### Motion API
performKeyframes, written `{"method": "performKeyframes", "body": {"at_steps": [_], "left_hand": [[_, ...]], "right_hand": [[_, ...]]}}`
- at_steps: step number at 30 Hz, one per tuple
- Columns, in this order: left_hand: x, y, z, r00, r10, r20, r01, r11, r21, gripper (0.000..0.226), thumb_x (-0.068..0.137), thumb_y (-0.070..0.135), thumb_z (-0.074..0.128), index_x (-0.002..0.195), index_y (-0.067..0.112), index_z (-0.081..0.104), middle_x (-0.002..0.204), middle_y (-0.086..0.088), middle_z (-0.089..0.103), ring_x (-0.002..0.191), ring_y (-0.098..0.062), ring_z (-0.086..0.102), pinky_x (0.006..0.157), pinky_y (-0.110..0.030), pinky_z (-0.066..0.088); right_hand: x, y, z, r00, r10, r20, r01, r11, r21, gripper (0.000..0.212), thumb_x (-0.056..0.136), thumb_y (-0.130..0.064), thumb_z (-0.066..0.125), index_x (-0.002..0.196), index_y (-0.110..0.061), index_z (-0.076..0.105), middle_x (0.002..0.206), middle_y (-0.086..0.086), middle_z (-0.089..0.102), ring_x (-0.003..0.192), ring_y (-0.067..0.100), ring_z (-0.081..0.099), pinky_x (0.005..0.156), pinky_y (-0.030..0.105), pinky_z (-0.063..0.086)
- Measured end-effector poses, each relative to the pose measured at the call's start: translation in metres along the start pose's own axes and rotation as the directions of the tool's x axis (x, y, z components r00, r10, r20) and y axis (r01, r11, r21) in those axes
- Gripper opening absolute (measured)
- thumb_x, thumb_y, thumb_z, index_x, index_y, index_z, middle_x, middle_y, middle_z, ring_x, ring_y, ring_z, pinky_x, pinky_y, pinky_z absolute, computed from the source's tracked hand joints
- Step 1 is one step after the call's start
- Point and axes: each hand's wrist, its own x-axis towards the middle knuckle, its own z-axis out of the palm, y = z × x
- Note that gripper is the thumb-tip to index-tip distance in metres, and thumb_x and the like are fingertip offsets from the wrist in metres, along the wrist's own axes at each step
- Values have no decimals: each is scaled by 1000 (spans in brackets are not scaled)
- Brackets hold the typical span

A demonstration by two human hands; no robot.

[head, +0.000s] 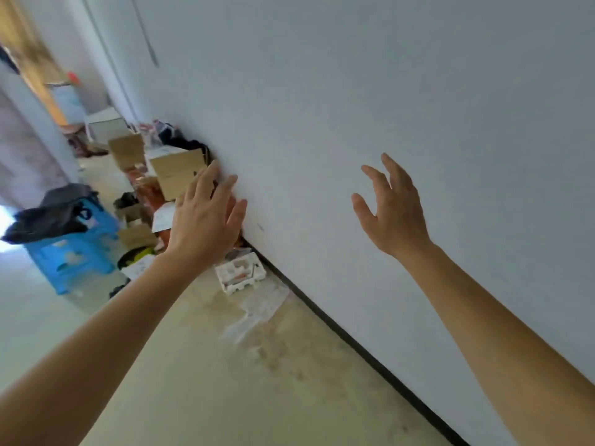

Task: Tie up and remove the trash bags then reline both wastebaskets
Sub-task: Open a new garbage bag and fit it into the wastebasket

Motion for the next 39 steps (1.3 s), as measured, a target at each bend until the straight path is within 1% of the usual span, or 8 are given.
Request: {"method": "performKeyframes", "body": {"at_steps": [6, 10, 14, 19, 23, 27, 34, 39], "left_hand": [[11, -162, -25, 971, -221, -89, 230, 966, 118, 51, 101, 47, 40, 145, 21, 39, 161, -9, 24, 148, -31, 22, 116, -56, 24], [12, -231, -11, 931, -344, -120, 358, 925, 126, 57, 101, 51, 35, 149, 20, 35, 161, -10, 26, 147, -33, 25, 115, -55, 27], [40, -308, 8, 895, -437, -92, 446, 875, 188, 67, 96, 54, 31, 153, 19, 27, 162, -12, 22, 148, -34, 25, 116, -54, 27], [76, -406, 3, 841, -522, -139, 539, 792, 287, 66, 99, 53, 28, 154, 16, 28, 163, -12, 22, 148, -33, 27, 116, -51, 27], [74, -492, -8, 759, -621, -195, 647, 685, 335, 64, 101, 54, 26, 154, 19, 27, 165, -10, 18, 149, -32, 24, 116, -49, 25], [52, -586, -20, 684, -684, -252, 722, 588, 364, 67, 97, 55, 28, 154, 19, 28, 164, -10, 19, 149, -33, 25, 115, -53, 28], [35, -782, -41, 589, -766, -256, 798, 502, 333, 64, 101, 52, 28, 153, 15, 31, 163, -13, 23, 147, -36, 29, 113, -55, 32], [81, -911, -63, 620, -756, -211, 769, 530, 359, 71, 95, 55, 26, 154, 16, 29, 164, -12, 21, 147, -35, 28, 114, -54, 33]], "right_hand": [[89, -147, 125, 950, -285, 127, 268, 954, 132, 52, 99, -44, 47, 144, -19, 45, 160, 13, 27, 147, 29, 28, 117, 44, 28], [134, -209, 200, 911, -379, 165, 339, 914, 225, 56, 97, -47, 43, 144, -18, 45, 160, 13, 28, 147, 29, 28, 117, 45, 28], [190, -270, 295, 882, -419, 214, 328, 874, 359, 54, 96, -44, 53, 145, -23, 43, 160, 8, 27, 147, 27, 27, 117, 44, 27], [274, -364, 391, 774, -585, 242, 448, 776, 444, 52, 97, -45, 50, 145, -25, 41, 161, 6, 24, 147, 26, 24, 117, 46, 25], [312, -461, 459, 722, -644, 252, 439, 709, 552, 54, 98, -45, 48, 147, -26, 39, 161, 4, 24, 149, 22, 20, 119, 42, 21], [320, -573, 535, 601, -755, 263, 492, 609, 623, 55, 97, -48, 47, 147, -28, 36, 161, 3, 23, 149, 25, 23, 120, 48, 25], [341, -758, 651, 537, -798, 274, 496, 561, 663, 56, 98, -47, 50, 149, -29, 36, 163, 0, 19, 149, 26, 22, 118, 41, 21], [394, -841, 722, 541, -787, 297, 508, 587, 630, 56, 98, -46, 50, 149, -28, 36, 163, 1, 21, 148, 26, 26, 118, 43, 26]]}}
